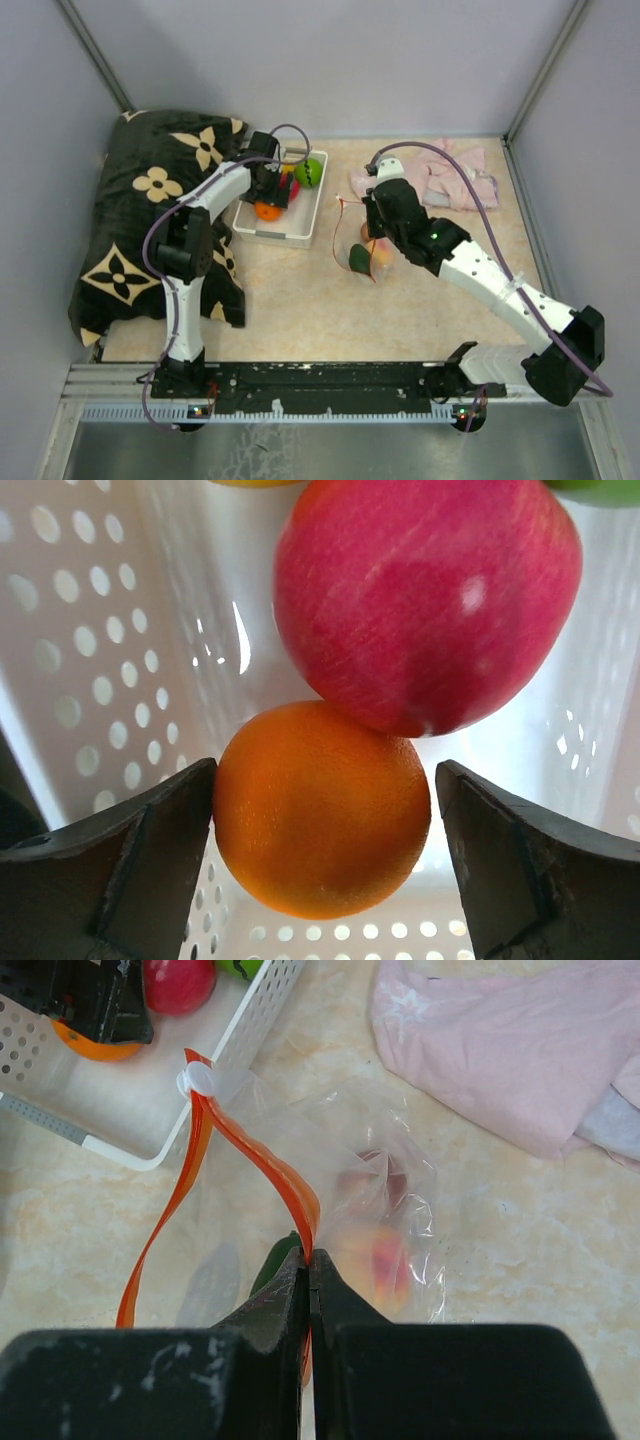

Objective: Place the food in the zip-top bag and seal the zipper
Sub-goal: Pick up the fake fruit from the bin.

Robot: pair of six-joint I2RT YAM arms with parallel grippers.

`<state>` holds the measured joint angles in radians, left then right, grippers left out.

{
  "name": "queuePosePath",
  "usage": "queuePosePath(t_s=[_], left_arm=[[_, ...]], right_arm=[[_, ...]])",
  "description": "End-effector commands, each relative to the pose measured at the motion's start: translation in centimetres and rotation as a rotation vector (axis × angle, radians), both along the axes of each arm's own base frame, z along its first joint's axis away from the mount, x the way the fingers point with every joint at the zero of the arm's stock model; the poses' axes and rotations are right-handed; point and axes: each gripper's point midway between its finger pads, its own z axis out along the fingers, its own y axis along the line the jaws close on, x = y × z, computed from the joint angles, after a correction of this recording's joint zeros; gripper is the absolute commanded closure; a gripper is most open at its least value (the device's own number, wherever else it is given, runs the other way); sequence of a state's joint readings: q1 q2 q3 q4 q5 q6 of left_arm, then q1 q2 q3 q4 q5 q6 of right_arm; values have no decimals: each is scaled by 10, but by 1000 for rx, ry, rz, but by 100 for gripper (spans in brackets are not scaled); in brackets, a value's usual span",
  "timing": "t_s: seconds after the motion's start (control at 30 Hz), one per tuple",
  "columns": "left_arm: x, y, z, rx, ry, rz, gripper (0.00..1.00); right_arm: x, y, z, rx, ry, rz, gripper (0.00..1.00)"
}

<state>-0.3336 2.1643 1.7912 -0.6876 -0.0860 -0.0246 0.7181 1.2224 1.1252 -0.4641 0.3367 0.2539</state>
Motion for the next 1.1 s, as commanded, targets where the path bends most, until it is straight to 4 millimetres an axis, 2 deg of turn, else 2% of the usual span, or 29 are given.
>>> queuePosePath(t_s=[0.0,0.2,0.4,0.63,0.87,1.07], left_arm=[[-2,-1,-6,-12,35,-4,5],[-6,-3,-6,-27,46,6,9],[-13,-8,6,-78,36,21,23],[-21,-12,47,-173,-59,69,34],[-47,-24,90,-355,-160,100,38],[-81,-40,133,-563,-262,56,41]], right_arm=[[3,6,11,37,-42,5,98],[3,7,11,42,-43,6,98],[3,6,13,40,-45,2,98],[4,4,17,30,-50,-6,98],[5,1,19,26,-51,-19,98],[6,0,25,27,-56,-32,98]])
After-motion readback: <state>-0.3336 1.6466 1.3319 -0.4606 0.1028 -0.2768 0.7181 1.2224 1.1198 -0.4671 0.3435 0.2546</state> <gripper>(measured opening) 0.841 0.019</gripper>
